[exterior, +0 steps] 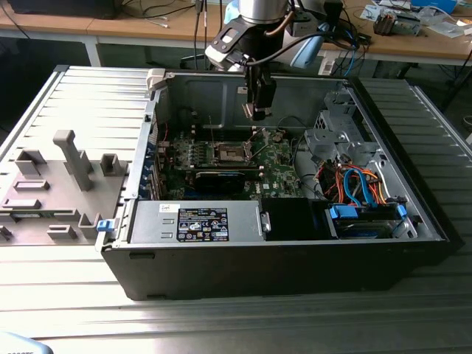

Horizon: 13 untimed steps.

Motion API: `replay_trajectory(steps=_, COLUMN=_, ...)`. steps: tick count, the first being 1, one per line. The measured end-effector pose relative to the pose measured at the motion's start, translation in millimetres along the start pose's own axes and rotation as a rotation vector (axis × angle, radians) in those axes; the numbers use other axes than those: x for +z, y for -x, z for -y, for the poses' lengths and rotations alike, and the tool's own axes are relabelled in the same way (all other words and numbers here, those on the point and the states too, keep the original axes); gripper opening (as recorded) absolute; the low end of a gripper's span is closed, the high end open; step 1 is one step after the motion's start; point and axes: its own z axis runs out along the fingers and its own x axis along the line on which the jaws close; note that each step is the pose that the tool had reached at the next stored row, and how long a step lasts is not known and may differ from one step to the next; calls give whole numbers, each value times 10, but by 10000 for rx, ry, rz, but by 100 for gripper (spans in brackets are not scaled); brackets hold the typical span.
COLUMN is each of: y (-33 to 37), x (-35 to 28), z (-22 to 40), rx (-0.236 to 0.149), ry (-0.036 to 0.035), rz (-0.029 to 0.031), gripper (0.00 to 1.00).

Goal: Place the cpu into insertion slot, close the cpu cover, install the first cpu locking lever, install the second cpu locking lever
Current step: 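Place the cpu into insertion slot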

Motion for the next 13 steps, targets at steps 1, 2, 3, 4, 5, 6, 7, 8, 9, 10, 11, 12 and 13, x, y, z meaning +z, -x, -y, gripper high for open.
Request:
replay_trajectory(steps=1, y=0, x=0, z=0, rx=38, ry=-1, rz=3, gripper=55)
replay_trajectory(steps=2, y=0, x=0, z=0, rx=61, ry=-2, rz=4, gripper=55)
replay_trajectory(steps=3, y=0, x=0, z=0, rx=77, ry=-2, rz=5, gripper=55)
replay_trajectory(steps=4, y=0, x=0, z=0, rx=97, ry=-2, rz=6, gripper=55)
replay_trajectory(steps=5, y=0, x=0, z=0, rx=116, ry=-3, rz=7, gripper=55)
replay_trajectory(steps=6, y=0, x=0, z=0, rx=131, ry=-3, rz=8, gripper=55)
replay_trajectory(steps=7, y=0, x=1, z=0, rx=147, ry=-4, rz=9, gripper=55)
replay_trajectory(steps=8, y=0, x=1, z=0, rx=186, ry=-4, rz=11, gripper=55)
replay_trajectory(steps=9, y=0, x=1, z=0, rx=208, ry=-5, rz=12, gripper=55)
replay_trajectory(steps=10, y=0, x=2, z=0, rx=232, ry=-5, rz=14, gripper=55)
replay_trajectory(steps=11, y=0, x=2, z=0, rx=267, ry=-7, rz=16, gripper=55)
replay_trajectory(steps=12, y=0, x=2, z=0, rx=290, ry=-7, rz=17, gripper=55)
replay_trajectory(steps=13, y=0, x=3, z=0, rx=325, ry=-8, rz=19, gripper=55)
